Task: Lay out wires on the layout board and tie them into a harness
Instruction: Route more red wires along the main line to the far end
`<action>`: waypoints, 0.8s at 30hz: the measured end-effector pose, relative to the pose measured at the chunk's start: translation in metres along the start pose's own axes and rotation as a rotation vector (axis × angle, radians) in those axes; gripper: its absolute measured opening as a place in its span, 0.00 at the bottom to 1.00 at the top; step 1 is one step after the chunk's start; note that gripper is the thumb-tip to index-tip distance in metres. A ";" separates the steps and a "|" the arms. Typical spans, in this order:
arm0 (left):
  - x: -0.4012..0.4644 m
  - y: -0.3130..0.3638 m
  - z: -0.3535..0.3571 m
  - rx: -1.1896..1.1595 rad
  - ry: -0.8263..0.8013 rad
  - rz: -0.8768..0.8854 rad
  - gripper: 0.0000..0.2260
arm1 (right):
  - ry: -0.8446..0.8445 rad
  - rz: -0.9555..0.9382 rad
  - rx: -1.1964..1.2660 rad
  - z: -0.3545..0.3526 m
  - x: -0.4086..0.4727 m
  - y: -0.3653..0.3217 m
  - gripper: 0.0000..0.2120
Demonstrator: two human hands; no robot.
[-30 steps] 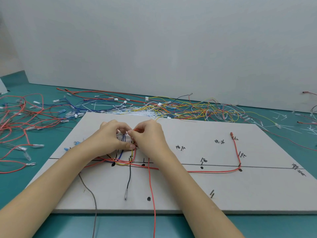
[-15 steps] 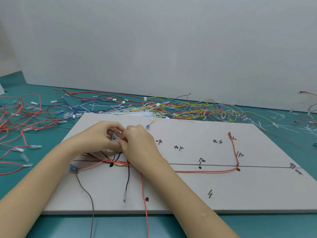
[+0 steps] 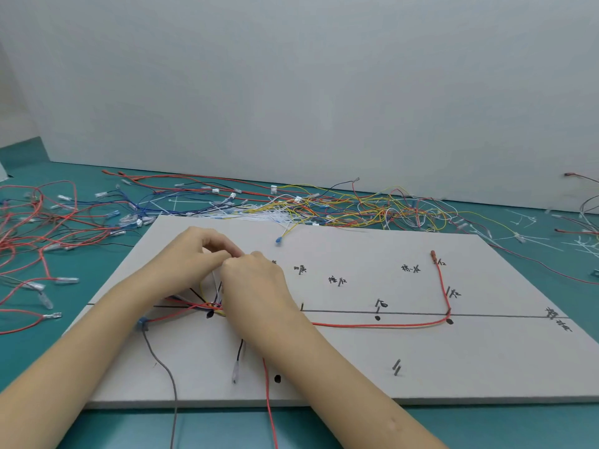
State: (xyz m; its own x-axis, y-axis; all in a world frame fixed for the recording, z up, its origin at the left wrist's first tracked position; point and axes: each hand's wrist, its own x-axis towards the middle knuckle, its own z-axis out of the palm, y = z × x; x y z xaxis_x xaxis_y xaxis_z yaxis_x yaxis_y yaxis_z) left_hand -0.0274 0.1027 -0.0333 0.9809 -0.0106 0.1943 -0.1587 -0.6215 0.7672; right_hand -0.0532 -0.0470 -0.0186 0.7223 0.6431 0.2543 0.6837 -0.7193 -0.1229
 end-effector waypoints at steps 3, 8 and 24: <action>-0.001 0.000 0.004 -0.032 -0.036 0.003 0.15 | -0.030 -0.015 -0.020 -0.004 -0.007 -0.002 0.10; -0.001 0.000 0.006 0.001 -0.031 -0.005 0.04 | -0.044 -0.090 0.046 -0.006 -0.024 -0.017 0.06; -0.007 0.008 0.007 -0.001 -0.160 0.014 0.16 | -0.011 -0.052 0.127 -0.001 -0.053 -0.023 0.18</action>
State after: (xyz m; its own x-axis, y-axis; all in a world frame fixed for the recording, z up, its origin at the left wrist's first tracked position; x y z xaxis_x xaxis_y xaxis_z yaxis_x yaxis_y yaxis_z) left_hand -0.0350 0.0924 -0.0325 0.9840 -0.1441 0.1051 -0.1726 -0.6199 0.7655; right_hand -0.1068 -0.0650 -0.0279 0.6858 0.6823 0.2533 0.7277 -0.6459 -0.2308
